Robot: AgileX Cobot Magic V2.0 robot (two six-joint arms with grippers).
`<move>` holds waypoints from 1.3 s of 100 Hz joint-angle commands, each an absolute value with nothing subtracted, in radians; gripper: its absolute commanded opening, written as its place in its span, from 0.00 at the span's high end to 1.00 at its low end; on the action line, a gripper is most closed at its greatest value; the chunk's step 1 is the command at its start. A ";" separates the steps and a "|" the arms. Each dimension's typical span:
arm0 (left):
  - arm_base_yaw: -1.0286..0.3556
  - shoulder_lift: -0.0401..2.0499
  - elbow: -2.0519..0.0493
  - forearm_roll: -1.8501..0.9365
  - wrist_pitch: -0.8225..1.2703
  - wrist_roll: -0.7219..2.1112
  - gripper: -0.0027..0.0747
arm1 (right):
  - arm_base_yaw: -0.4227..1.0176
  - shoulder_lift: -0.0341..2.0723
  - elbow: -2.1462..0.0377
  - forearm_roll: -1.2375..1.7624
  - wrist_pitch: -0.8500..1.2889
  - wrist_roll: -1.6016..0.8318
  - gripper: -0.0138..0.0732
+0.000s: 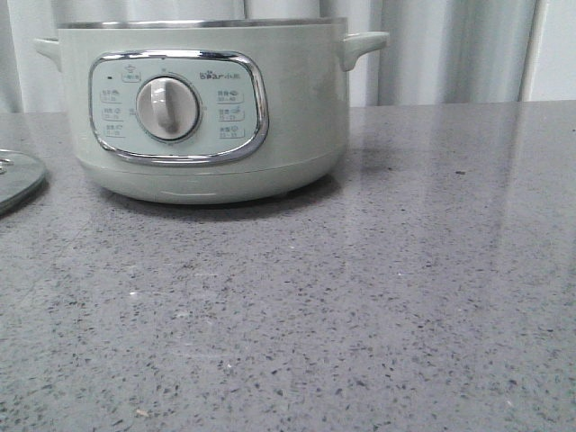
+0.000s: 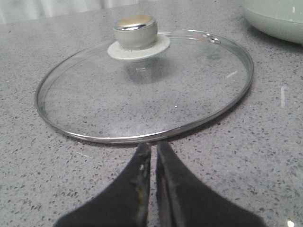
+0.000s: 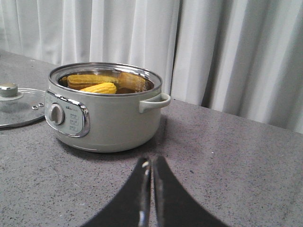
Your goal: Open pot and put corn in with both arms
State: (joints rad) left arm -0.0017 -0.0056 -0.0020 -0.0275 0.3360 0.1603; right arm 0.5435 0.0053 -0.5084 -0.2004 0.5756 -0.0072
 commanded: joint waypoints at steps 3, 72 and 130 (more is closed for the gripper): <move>0.000 -0.037 0.009 -0.024 0.277 0.151 0.99 | 0.539 0.030 -0.530 -0.209 0.491 -0.012 0.91; 0.000 -0.037 0.009 -0.024 0.277 0.151 0.99 | 0.319 0.026 -0.361 -0.288 0.533 -0.012 0.91; 0.000 -0.037 0.009 -0.026 0.278 0.151 0.99 | 0.025 -0.032 0.030 -0.168 0.296 -0.012 0.91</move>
